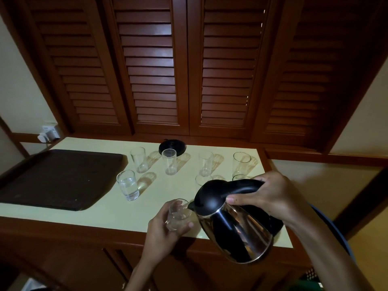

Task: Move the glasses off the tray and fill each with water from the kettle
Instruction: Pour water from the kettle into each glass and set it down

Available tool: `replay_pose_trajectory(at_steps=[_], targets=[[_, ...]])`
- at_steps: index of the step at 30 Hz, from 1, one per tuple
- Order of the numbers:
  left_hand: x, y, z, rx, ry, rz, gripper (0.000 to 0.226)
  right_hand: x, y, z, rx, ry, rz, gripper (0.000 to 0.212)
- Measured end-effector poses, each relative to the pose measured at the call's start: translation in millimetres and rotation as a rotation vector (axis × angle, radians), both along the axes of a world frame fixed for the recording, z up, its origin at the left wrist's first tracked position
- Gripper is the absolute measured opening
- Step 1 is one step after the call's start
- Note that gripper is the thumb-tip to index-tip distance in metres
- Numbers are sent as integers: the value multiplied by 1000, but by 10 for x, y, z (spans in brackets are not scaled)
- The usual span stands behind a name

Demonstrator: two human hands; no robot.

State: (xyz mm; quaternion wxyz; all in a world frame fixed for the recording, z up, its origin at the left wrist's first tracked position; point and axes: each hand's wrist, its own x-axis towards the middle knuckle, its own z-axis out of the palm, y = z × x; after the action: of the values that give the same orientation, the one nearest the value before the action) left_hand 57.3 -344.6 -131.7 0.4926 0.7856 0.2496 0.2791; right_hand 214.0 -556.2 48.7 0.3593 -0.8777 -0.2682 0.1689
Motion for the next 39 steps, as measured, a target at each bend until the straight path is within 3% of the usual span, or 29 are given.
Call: replay_pose_trajectory(at_steps=[3,7,11,14,16,20,23,26,29,34,39], targets=[[-8,-15,-5,-4,1,-10,56,14,4,-6,-9,13,-21,134],[-14,-26,-13,-7,5,-9,57,-11,-15,40,6,24,-7,125],[-18,-18,-28,-6,9,-8,58,-85,-14,88,-10,36,0,94],[-29,-13,-35,-11,5,-9,59,-99,-24,80,-1,52,-13,123],[-36,-12,-43,-12,4,-14,59,-86,-38,68,12,76,-6,127],[-53,-10,-61,-11,0,-16,59,-126,-33,99,12,97,17,91],[-57,-16,-57,-22,-3,-20,59,-127,-37,86,20,74,16,85],[-54,-26,-39,-34,-13,-24,59,-158,-27,85,32,63,-20,49],[-50,-33,-18,-44,-17,-29,57,-151,-44,31,52,55,-67,59],[-16,-7,-34,-85,-21,-22,58,-185,-109,-69,122,32,-98,49],[79,32,-40,-135,-46,-8,57,-202,-183,-207,233,181,-119,32]])
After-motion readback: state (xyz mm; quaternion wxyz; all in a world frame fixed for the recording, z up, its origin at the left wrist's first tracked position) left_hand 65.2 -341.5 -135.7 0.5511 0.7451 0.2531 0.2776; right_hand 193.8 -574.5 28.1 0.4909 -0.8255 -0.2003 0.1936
